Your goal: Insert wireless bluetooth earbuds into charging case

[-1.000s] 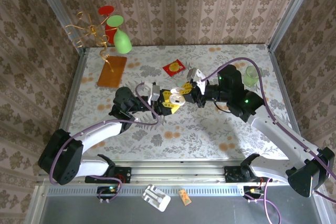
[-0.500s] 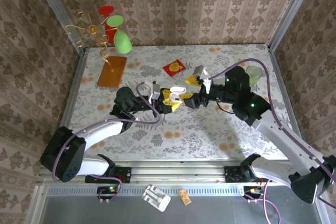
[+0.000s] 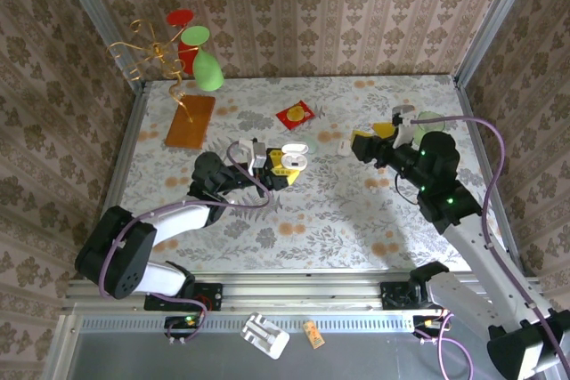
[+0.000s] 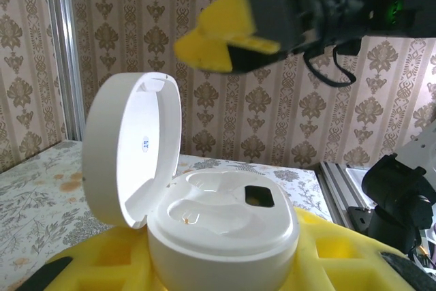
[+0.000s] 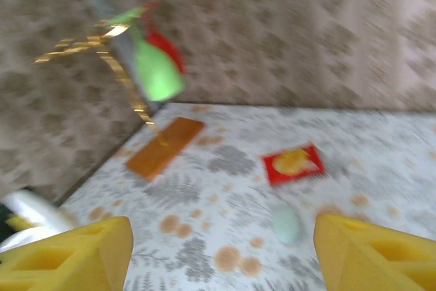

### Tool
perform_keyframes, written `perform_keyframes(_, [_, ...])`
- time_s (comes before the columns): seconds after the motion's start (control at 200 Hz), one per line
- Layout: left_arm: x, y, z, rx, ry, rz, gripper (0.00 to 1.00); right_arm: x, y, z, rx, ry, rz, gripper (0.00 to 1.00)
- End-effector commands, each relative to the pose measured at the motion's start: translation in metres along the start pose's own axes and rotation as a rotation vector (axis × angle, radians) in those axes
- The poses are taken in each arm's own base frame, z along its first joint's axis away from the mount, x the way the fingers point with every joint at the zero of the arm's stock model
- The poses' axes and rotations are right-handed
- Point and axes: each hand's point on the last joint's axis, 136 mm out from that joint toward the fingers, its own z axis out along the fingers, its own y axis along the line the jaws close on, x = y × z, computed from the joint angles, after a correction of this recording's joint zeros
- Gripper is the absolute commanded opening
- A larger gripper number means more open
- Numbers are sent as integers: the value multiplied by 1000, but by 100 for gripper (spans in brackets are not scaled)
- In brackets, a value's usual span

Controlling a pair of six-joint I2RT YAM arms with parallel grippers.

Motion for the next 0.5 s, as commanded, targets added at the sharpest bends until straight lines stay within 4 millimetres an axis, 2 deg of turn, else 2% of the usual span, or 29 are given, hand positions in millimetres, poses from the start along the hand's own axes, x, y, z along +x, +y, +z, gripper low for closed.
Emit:
perform_keyframes(0.0, [-8,1,-3,-7,-36,34,25,39,-52,5,233,100,160,70])
perform_keyframes(0.185, [-6,0,-7,-17,-32,36,24,108,-99,13,440,325,252,69])
perform_keyframes(0.295, [-5,-2,-9,-23,-26,43,24,143,-118,15,511,437,298,67])
perform_keyframes(0.405, [-3,-2,-11,-31,-9,50,25,172,-133,16,553,523,360,67])
perform_keyframes(0.495, [-1,-3,-11,-32,1,53,25,186,-143,17,582,564,386,67])
